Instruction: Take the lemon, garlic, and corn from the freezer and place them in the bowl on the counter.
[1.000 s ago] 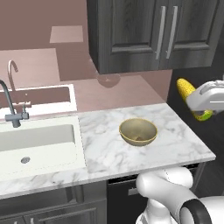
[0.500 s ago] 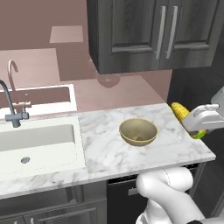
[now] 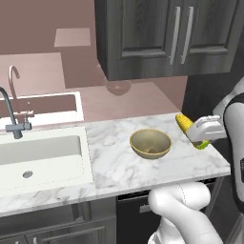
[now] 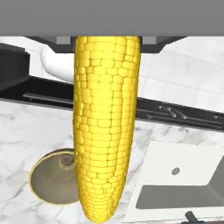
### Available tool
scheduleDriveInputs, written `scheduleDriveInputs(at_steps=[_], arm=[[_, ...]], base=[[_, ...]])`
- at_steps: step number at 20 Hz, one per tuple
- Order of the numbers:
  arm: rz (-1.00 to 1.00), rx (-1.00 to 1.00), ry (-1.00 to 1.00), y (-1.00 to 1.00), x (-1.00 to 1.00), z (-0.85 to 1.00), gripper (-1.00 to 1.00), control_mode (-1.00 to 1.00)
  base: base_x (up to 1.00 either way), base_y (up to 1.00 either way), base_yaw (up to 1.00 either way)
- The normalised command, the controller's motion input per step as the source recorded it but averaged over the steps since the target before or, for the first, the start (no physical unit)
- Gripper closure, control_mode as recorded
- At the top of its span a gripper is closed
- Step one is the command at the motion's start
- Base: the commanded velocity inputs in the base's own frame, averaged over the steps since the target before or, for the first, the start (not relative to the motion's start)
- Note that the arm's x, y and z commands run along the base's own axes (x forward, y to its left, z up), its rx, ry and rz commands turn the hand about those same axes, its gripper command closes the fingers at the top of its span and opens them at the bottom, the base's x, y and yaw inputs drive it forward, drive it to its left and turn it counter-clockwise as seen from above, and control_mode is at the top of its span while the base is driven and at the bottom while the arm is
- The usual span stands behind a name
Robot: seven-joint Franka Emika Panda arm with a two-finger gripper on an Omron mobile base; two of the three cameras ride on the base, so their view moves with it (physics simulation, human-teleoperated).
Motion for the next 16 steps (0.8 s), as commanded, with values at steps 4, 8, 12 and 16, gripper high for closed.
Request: scheduleDriveInputs(at_steps=[4,8,12,16], arm=[[0.0,-0.01,0.22,0.14,0.6,0.0,1.0,-1.0],[0.0,-0.01,0.21,0.02,0.42,-0.17,1.0,-1.0],[0.04,-0.01,0.19,0.0,0.31,-0.29,1.0,-1.0],[0.02,-0.04,0.05,0.01,0.24,-0.52,1.0,-1.0]], base=[[0.0,0.0,0.0],[0.0,0.0,0.0],[0.0,0.0,0.0],[0.0,0.0,0.0]])
